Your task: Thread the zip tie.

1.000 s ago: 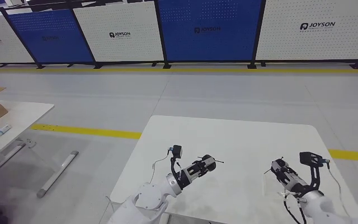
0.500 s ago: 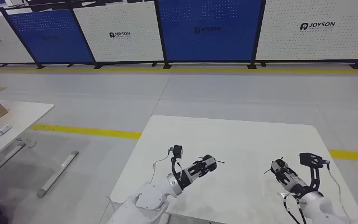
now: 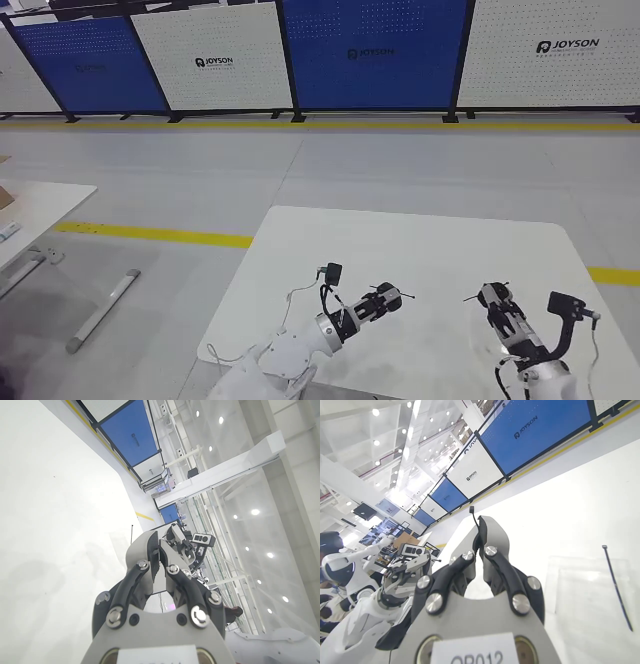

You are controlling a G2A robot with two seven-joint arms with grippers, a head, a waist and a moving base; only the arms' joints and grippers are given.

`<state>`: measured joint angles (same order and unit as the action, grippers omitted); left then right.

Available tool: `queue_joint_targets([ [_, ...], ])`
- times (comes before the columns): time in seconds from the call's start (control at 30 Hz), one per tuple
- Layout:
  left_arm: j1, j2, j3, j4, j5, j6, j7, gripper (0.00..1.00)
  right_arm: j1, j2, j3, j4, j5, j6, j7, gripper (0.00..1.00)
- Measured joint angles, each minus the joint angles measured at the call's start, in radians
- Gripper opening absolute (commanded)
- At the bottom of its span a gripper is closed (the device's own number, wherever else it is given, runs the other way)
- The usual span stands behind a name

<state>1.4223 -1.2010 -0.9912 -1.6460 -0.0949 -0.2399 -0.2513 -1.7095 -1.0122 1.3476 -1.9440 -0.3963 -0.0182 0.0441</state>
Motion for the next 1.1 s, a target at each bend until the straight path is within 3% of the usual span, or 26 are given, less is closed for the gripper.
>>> queue_joint_targets([
  [0.43, 0.0, 0.0, 0.0, 0.0, 0.0, 0.0, 0.0, 0.0, 0.0, -0.001, -0.001, 0.0, 0.008, -0.004, -0.004, 0.0],
  [0.67, 0.0, 0.0, 0.0, 0.0, 0.0, 0.0, 0.0, 0.0, -0.011, -0.02, 0.008, 0.001, 0.172, -0.082, -0.09, 0.0],
  [0.8, 0.0, 0.0, 0.0, 0.0, 0.0, 0.0, 0.0, 0.0, -0.009, -0.026, 0.004, 0.003, 0.245, -0.041, -0.07, 0.0],
  [1.1, 0.0, 0.0, 0.0, 0.0, 0.0, 0.0, 0.0, 0.0, -0.009, -0.026, 0.004, 0.003, 0.241, -0.045, -0.071, 0.0],
])
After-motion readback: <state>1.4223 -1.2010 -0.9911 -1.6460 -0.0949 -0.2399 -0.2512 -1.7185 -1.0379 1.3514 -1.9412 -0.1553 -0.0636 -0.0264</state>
